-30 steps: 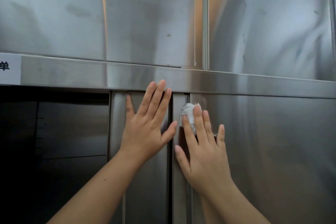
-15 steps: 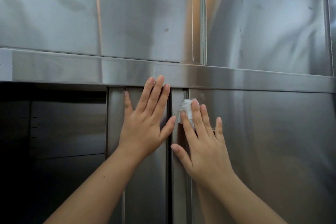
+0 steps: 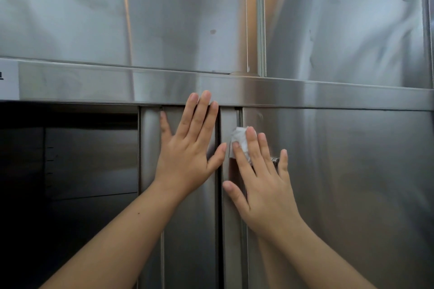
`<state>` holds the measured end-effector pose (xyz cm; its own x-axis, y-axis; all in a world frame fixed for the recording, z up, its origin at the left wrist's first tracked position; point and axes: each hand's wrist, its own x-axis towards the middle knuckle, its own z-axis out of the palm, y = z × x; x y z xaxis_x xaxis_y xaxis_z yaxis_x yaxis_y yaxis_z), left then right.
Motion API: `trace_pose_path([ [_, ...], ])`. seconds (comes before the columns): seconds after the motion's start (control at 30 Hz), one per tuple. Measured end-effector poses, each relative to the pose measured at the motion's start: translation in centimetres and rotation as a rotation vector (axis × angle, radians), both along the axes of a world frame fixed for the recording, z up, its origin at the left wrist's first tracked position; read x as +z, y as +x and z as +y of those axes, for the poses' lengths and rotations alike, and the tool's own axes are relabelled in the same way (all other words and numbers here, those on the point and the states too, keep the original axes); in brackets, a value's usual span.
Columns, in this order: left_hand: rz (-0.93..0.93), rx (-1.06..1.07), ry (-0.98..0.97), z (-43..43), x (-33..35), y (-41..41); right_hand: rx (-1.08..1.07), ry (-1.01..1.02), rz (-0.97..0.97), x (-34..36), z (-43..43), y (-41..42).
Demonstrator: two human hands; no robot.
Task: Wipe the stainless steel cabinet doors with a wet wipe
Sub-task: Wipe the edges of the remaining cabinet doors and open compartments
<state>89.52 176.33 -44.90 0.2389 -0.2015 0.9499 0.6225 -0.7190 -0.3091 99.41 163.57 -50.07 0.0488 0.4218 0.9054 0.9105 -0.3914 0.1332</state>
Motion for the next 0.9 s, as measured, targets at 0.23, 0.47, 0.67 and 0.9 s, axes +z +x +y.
trace_pose_path([
  [0.23, -0.005, 0.027, 0.016, 0.1, -0.1, 0.0, 0.05, 0.036, 0.055, 3.8, 1.3, -0.2],
  [0.47, 0.002, 0.023, 0.003, -0.1, 0.0, -0.1, 0.015, -0.014, 0.017, 0.0, 0.4, -0.2],
  [0.67, 0.008, 0.021, -0.007, -0.3, 0.0, -0.2, -0.028, -0.052, -0.044, 1.7, 0.0, 0.2],
  [0.9, 0.022, 0.001, -0.009, -0.3, 0.0, -0.3, 0.01, -0.016, -0.014, 1.4, 0.2, 0.0],
])
